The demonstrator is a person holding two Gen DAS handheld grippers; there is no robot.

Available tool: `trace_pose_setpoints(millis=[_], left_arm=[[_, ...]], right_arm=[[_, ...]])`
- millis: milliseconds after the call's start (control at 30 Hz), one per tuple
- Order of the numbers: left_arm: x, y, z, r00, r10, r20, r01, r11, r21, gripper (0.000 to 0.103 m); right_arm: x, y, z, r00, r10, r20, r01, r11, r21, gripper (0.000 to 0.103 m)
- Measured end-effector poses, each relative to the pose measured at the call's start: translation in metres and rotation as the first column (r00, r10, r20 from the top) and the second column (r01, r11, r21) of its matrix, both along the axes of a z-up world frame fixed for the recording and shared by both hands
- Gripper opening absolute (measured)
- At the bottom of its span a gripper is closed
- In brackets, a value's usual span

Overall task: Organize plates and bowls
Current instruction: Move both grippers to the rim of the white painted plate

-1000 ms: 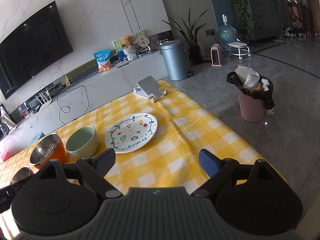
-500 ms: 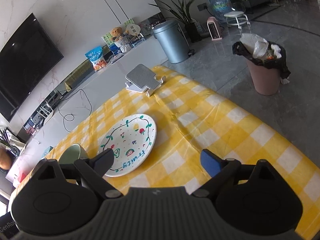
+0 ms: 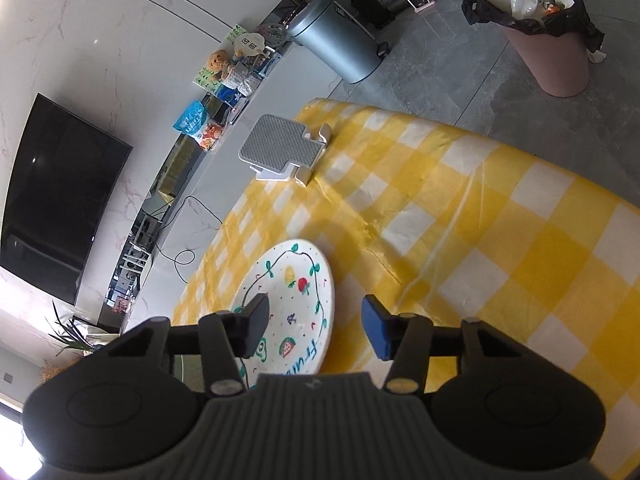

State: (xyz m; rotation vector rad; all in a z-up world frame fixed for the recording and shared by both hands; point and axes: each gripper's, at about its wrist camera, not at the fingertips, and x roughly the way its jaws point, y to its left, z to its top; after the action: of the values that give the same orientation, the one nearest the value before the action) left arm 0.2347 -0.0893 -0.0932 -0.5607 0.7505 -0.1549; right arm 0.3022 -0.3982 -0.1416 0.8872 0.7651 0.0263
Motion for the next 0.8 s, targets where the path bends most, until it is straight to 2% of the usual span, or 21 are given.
trace_pose_setpoints(millis=[67,167,367,633,800], left_arm=[[0.003,0.001,-0.004,1.0,0.002,0.003,-0.002,1.0,-0.023,0.062],[0.009,0.003,-0.009,1.0,0.003,-0.01,-0.003,0.999,-0.035,0.054],[0.018,0.0,-0.016,1.0,0.016,-0.023,-0.017,0.998,-0.055,0.05],[0.026,-0.004,-0.024,0.998,0.02,-0.056,-0.023,0.998,-0.052,0.031],[0.027,0.0,-0.026,0.996,0.034,-0.079,-0.039,0.998,-0.056,0.018]], right_arm=[[0.003,-0.001,-0.002,1.0,0.009,-0.002,-0.009,1.0,-0.003,0.043],[0.007,-0.002,-0.008,1.0,0.008,-0.014,-0.008,1.0,0.024,0.036],[0.01,-0.001,-0.01,1.0,0.014,-0.02,-0.014,1.0,-0.009,0.032],[0.012,0.001,-0.015,0.999,0.024,-0.029,-0.023,0.999,0.026,0.021],[0.012,0.001,-0.018,0.998,0.027,-0.05,-0.025,0.999,0.036,0.004]])
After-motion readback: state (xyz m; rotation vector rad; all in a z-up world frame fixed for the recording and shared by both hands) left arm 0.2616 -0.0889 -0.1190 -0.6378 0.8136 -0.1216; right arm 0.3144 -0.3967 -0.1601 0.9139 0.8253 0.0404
